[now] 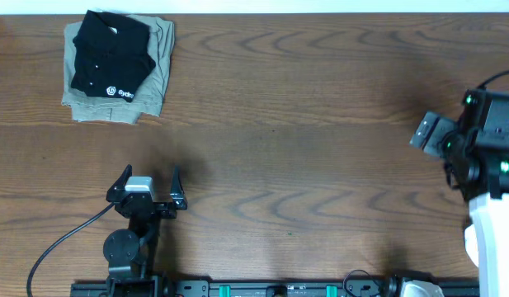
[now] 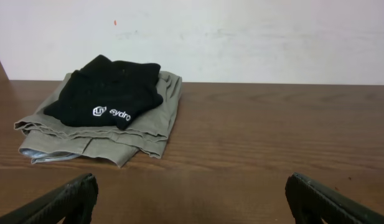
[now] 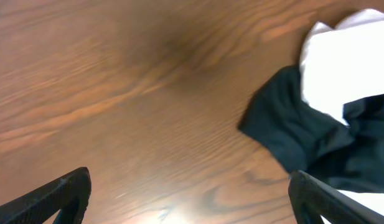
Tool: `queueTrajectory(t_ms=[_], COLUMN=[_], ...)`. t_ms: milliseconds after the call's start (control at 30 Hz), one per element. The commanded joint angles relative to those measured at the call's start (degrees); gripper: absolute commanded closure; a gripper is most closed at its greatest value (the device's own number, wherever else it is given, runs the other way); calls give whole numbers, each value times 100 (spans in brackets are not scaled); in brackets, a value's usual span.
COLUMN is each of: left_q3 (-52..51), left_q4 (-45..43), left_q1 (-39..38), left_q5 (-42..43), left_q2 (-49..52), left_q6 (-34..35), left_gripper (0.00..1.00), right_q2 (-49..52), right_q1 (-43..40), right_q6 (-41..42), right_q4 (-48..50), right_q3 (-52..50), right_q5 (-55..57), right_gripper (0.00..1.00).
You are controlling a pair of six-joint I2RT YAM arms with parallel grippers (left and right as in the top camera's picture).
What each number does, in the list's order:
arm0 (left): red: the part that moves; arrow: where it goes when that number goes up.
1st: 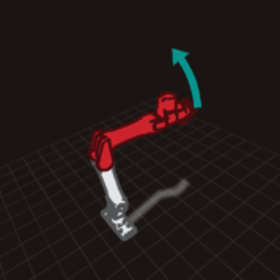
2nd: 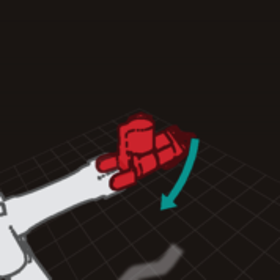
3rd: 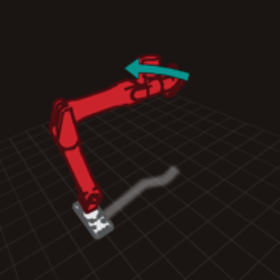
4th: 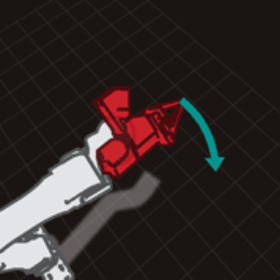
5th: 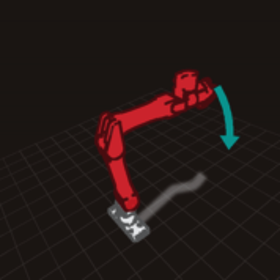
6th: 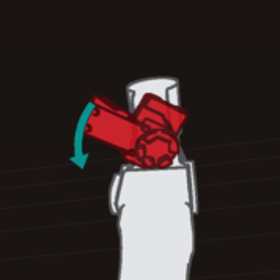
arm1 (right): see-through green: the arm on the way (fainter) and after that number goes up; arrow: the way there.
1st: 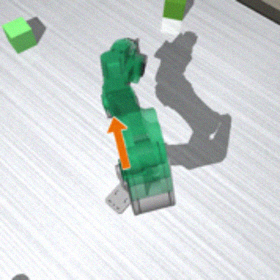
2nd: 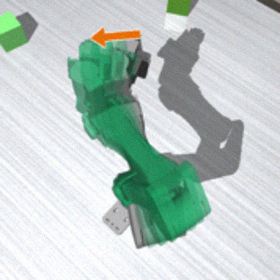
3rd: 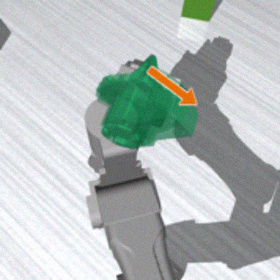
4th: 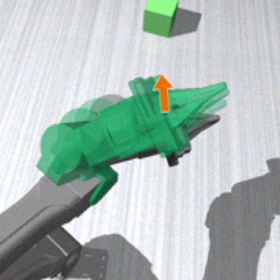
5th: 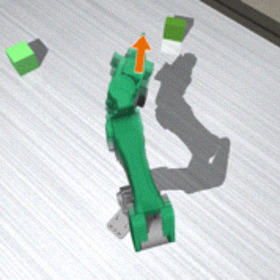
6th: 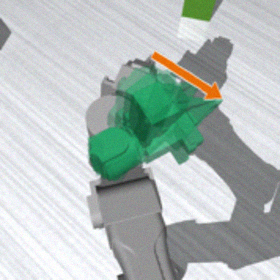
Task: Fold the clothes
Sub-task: 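Reach the right gripper into the clothes pile at the right edge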
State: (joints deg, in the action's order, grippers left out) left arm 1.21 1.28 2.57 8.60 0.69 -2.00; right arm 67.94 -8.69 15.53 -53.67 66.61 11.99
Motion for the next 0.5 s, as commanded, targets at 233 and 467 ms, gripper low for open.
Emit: queueTrajectory(t_ms=[233,467], left_q3=[-98,-98], left_q4=[192,192], left_q1=[22,22], left_q5=[79,79], left_q2=[-9,-9], left_q6=[-96,-96], left_gripper=[2,2], right_q2=[1261,1729], right_q1=[-1939,-2780], right_q6=[1198,1657], right_q4=[-50,37], right_q3=[116,114], right_q5=[280,280], right_gripper=[1,1])
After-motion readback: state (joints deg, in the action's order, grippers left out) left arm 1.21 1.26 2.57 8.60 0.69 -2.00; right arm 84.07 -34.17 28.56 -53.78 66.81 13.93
